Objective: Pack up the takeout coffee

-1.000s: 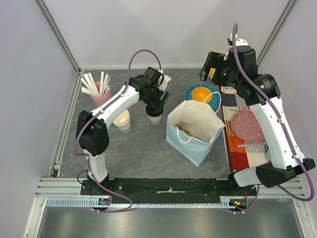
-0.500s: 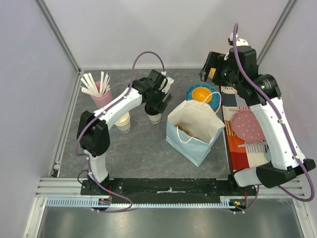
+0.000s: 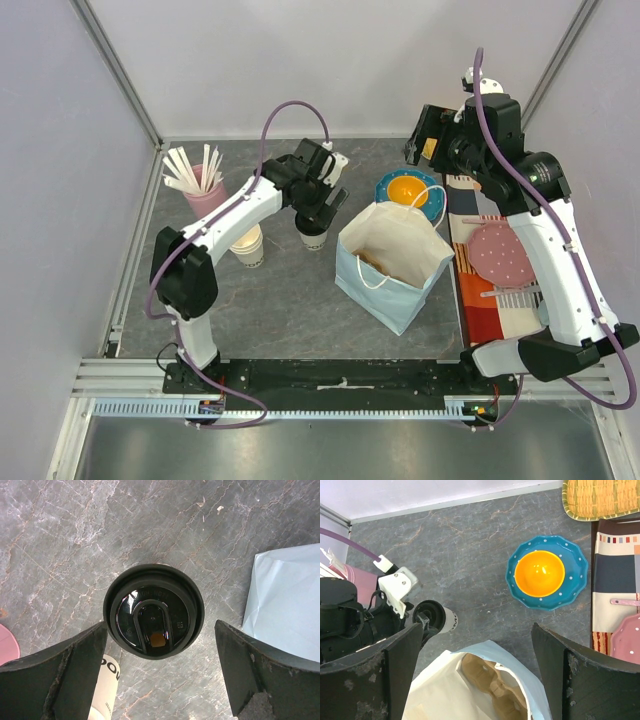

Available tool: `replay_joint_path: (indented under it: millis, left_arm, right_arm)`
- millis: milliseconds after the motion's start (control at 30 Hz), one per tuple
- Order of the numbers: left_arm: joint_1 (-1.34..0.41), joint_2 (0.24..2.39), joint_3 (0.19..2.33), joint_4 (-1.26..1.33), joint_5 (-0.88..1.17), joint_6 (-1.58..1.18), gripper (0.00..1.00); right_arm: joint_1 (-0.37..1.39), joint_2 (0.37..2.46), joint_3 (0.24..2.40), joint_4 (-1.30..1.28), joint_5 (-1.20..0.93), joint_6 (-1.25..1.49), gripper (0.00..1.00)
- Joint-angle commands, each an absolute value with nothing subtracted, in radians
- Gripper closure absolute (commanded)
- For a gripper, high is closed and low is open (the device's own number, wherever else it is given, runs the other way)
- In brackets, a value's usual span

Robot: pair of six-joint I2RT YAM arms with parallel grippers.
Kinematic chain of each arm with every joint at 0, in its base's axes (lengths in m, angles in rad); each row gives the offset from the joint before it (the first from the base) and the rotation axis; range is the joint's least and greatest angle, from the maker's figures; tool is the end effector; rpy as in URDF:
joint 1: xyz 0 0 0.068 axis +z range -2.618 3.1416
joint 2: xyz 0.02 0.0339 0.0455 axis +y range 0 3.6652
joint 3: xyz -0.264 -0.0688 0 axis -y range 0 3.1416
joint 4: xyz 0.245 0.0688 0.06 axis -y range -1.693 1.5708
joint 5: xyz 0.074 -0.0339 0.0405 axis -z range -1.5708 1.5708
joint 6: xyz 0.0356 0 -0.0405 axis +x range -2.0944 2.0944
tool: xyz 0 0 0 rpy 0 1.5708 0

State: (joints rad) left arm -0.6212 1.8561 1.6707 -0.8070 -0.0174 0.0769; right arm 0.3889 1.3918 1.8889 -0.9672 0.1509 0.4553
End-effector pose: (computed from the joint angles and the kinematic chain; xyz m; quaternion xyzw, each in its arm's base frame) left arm 0.3306 -0.2358 0.2889 0.3255 0.9015 -0.0686 0.2769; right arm 0.2399 0.0925 0.4934 0.0676 0.8481 0.1550 0.5020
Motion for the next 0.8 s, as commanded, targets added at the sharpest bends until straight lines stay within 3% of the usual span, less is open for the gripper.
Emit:
replay_joint_path:
  millis: [0,467,767]
  left_arm:
    - [-0.621,1.787,1.691,-0.808,-0.005,0.074,0.05]
    - [-0.620,1.855,1.678,-0.798,0.002,0.064,0.02]
    - [-0.620,1.853,1.658,-0.798,0.014,0.064,0.12]
  right_arm:
    - [0.388,1.371,1.885,-0.980,0.137,0.449,0.02]
    - [0.387,1.353,1.878,-0.985,0.130,0.451,0.02]
    - [0.387,1.347,1.870,-0.988,0.129,0.449,0.02]
